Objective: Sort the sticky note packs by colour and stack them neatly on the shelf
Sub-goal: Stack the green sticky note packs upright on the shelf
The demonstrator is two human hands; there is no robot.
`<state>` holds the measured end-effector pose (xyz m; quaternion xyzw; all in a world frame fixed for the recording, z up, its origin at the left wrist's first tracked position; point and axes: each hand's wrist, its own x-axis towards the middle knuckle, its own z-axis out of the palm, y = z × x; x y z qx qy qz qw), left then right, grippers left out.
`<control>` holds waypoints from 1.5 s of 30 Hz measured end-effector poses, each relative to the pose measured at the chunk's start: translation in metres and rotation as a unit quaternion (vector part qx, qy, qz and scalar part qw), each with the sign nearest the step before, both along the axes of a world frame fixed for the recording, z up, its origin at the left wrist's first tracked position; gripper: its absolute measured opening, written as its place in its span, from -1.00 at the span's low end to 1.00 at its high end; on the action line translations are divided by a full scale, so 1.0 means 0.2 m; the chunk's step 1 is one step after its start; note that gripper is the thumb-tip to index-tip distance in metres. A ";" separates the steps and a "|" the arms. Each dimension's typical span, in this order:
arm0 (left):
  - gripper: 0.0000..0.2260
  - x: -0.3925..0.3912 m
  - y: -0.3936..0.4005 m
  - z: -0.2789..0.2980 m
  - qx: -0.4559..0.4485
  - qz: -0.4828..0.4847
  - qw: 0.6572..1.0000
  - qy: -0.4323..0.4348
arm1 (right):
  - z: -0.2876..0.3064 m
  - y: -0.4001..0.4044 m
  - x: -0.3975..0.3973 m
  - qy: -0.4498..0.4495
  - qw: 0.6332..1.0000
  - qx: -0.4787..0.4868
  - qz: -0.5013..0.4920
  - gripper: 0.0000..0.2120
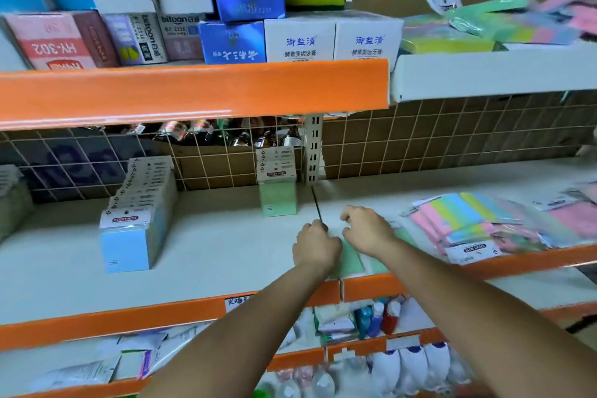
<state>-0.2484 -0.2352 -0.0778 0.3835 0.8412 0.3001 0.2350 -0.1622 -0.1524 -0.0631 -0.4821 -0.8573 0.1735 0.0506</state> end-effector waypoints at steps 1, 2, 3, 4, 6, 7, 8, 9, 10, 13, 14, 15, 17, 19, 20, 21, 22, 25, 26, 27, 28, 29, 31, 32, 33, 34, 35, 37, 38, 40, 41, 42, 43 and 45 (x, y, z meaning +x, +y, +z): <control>-0.68 0.05 0.02 0.00 0.009 -0.008 1.000 -0.026 | 0.01 0.01 0.05 -0.020 1.000 0.003 -0.011 -0.71; -0.67 0.09 0.03 0.01 0.014 -0.013 0.998 -0.052 | 0.02 0.02 0.09 -0.036 0.999 0.004 -0.022 -0.71; -0.66 0.13 0.04 0.01 0.014 -0.015 0.997 -0.080 | 0.03 0.03 0.13 -0.051 0.998 0.003 -0.032 -0.71; -0.69 0.16 0.06 0.01 0.011 -0.016 0.994 -0.103 | 0.03 0.04 0.18 -0.067 0.997 0.001 -0.042 -0.70; -0.82 0.21 0.07 0.00 -0.001 -0.016 0.991 -0.134 | 0.03 0.05 0.25 -0.102 0.992 -0.014 -0.066 -0.64; -0.90 0.23 0.08 -0.02 -0.009 -0.017 0.990 -0.140 | 0.02 0.04 0.27 -0.120 0.989 -0.027 -0.078 -0.59; -0.92 0.23 0.08 -0.03 -0.015 -0.019 0.989 -0.145 | 0.01 0.04 0.30 -0.131 0.986 -0.045 -0.091 -0.54; -0.92 0.23 0.09 -0.05 -0.019 -0.022 0.989 -0.147 | 0.00 0.03 0.31 -0.134 0.983 -0.067 -0.106 -0.49; -0.96 0.23 0.09 -0.05 -0.021 -0.024 0.988 -0.152 | 0.00 0.03 0.32 -0.129 0.981 -0.086 -0.120 -0.46; -0.91 0.21 0.10 -0.06 -0.020 -0.030 0.985 -0.166 | 0.01 0.03 0.33 -0.102 0.977 -0.098 -0.161 -0.38; -0.84 0.21 0.10 -0.06 -0.022 -0.031 0.984 -0.174 | 0.01 0.03 0.33 -0.093 0.976 -0.100 -0.172 -0.36; -0.80 0.21 0.10 -0.06 -0.023 -0.031 0.982 -0.185 | 0.01 0.03 0.32 -0.080 0.974 -0.113 -0.181 -0.34; -0.81 0.20 0.09 -0.06 -0.022 -0.028 0.977 -0.208 | 0.01 0.02 0.30 -0.055 0.970 -0.140 -0.191 -0.38; -0.79 0.18 0.09 -0.07 -0.015 -0.026 0.971 -0.235 | 0.00 0.02 0.26 -0.054 0.970 -0.142 -0.190 -0.49; -0.77 0.17 0.09 -0.07 -0.010 -0.022 0.968 -0.248 | 0.01 0.02 0.25 -0.057 0.971 -0.137 -0.189 -0.53; -0.78 0.17 0.10 -0.07 -0.005 -0.017 0.965 -0.263 | 0.01 0.02 0.24 -0.057 0.971 -0.132 -0.192 -0.56; -0.79 0.17 0.10 -0.07 0.000 -0.010 0.960 -0.281 | 0.02 0.03 0.23 -0.053 0.970 -0.129 -0.197 -0.59; -0.89 0.19 0.10 -0.05 0.004 0.011 0.943 -0.331 | 0.03 0.04 0.21 -0.038 0.967 -0.127 -0.216 -0.67; -0.94 0.20 0.10 -0.05 0.004 0.015 0.940 -0.340 | 0.04 0.04 0.20 -0.037 0.967 -0.123 -0.220 -0.71; -0.97 0.21 0.10 -0.04 0.007 0.018 0.938 -0.347 | 0.05 0.04 0.19 -0.038 0.967 -0.116 -0.223 -0.75; -0.97 0.22 0.10 -0.04 0.009 0.023 0.935 -0.354 | 0.06 0.04 0.19 -0.039 0.968 -0.106 -0.225 -0.78; -0.98 0.23 0.10 -0.04 0.012 0.032 0.933 -0.359 | 0.07 0.03 0.18 -0.039 0.968 -0.099 -0.227 -0.78; -0.96 0.22 0.11 -0.04 0.028 0.062 0.926 -0.371 | 0.09 0.03 0.16 -0.032 0.969 -0.097 -0.225 -0.79; -0.96 0.21 0.11 -0.04 0.038 0.079 0.924 -0.372 | 0.10 0.03 0.15 -0.025 0.970 -0.100 -0.222 -0.80; -0.95 0.19 0.12 -0.05 0.048 0.098 0.924 -0.367 | 0.11 0.02 0.13 -0.016 0.970 -0.106 -0.218 -0.78; -0.89 0.16 0.12 -0.06 0.059 0.117 0.924 -0.360 | 0.12 0.02 0.10 -0.003 0.971 -0.111 -0.211 -0.75; -0.82 0.12 0.13 -0.07 0.067 0.133 0.923 -0.355 | 0.12 0.01 0.07 0.013 0.972 -0.118 -0.202 -0.70; -0.74 0.05 0.11 -0.07 0.072 0.152 0.927 -0.334 | 0.12 0.00 0.01 0.043 0.974 -0.132 -0.178 -0.64; -0.72 0.00 0.10 -0.06 0.075 0.163 0.932 -0.316 | 0.11 -0.01 -0.03 0.053 0.976 -0.136 -0.163 -0.64; -0.72 -0.08 0.06 -0.04 0.085 0.171 0.943 -0.272 | 0.09 -0.03 -0.11 0.079 0.978 -0.137 -0.136 -0.68; -0.73 -0.12 0.04 -0.03 0.093 0.172 0.948 -0.250 | 0.08 -0.05 -0.15 0.097 0.978 -0.134 -0.127 -0.70; -0.73 -0.15 0.02 -0.02 0.103 0.170 0.954 -0.226 | 0.07 -0.07 -0.19 0.115 0.977 -0.131 -0.119 -0.71; -0.73 -0.19 0.00 -0.02 0.111 0.168 0.958 -0.202 | 0.06 -0.08 -0.23 0.135 0.975 -0.132 -0.114 -0.71; -0.73 -0.26 -0.03 -0.03 0.124 0.165 0.964 -0.166 | 0.03 -0.12 -0.31 0.170 0.969 -0.145 -0.110 -0.69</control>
